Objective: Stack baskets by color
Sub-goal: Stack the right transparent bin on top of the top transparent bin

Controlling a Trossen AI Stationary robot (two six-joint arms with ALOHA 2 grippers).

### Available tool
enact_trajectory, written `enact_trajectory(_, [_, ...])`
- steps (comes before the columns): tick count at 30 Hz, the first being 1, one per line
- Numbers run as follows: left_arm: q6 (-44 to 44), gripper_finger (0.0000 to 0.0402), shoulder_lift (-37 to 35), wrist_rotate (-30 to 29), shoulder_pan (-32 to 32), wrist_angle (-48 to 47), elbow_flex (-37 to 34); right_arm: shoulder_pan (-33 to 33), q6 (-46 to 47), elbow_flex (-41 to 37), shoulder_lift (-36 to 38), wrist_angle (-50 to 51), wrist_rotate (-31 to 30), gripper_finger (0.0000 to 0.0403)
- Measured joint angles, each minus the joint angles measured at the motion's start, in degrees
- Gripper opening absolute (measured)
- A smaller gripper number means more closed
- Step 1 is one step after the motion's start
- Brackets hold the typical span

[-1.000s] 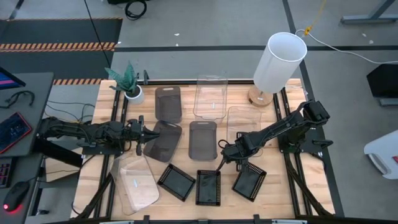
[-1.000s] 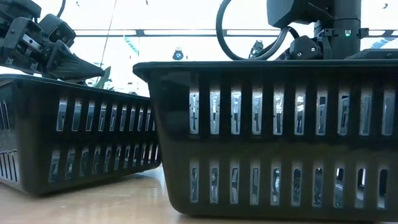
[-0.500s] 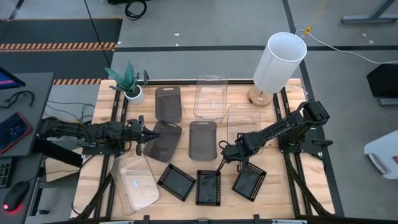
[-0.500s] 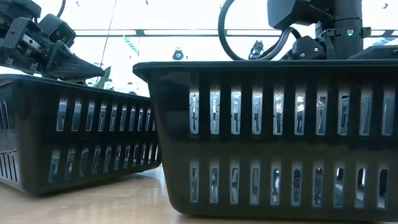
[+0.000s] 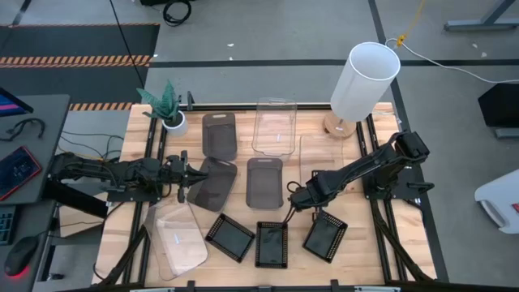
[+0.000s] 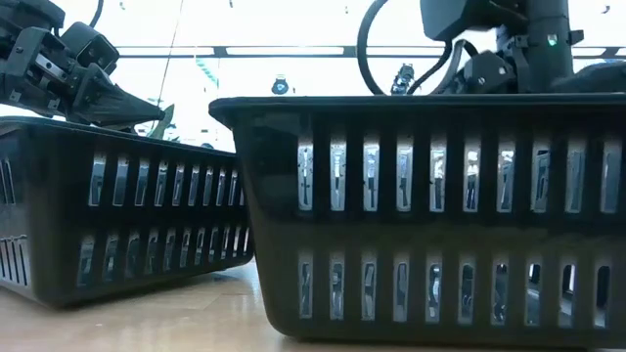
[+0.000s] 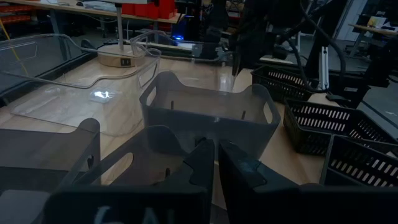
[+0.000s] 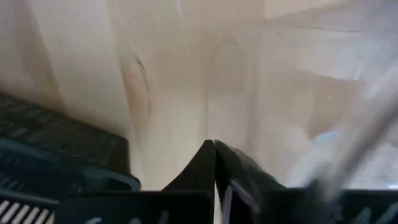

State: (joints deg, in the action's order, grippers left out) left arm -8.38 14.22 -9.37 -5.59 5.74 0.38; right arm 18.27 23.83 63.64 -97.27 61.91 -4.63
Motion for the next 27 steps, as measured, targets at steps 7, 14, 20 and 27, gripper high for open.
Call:
enact_trajectory(7, [0.0, 0.0038, 0.0, 0.0, 0.0, 0.0, 0.0, 0.1, -0.9, 6.4, 0.0, 8.1, -3.4, 0.0006])
enact_trajectory(14, [0.0, 0.0033, 0.0, 0.0, 0.0, 0.0, 0.0, 0.7, 0.2, 14.3, 0.0, 16.1, -9.0, 0.0006])
enact_trajectory(20, [0.0, 0.0031, 0.0, 0.0, 0.0, 0.0, 0.0, 0.6, -0.2, 20.6, 0.0, 20.6, -12.3, 0.0006])
enact_trajectory(27, [0.0, 0.0038, 0.0, 0.0, 0.0, 0.0, 0.0, -2.2, -5.3, 28.1, 0.0, 22.7, -13.9, 0.0006])
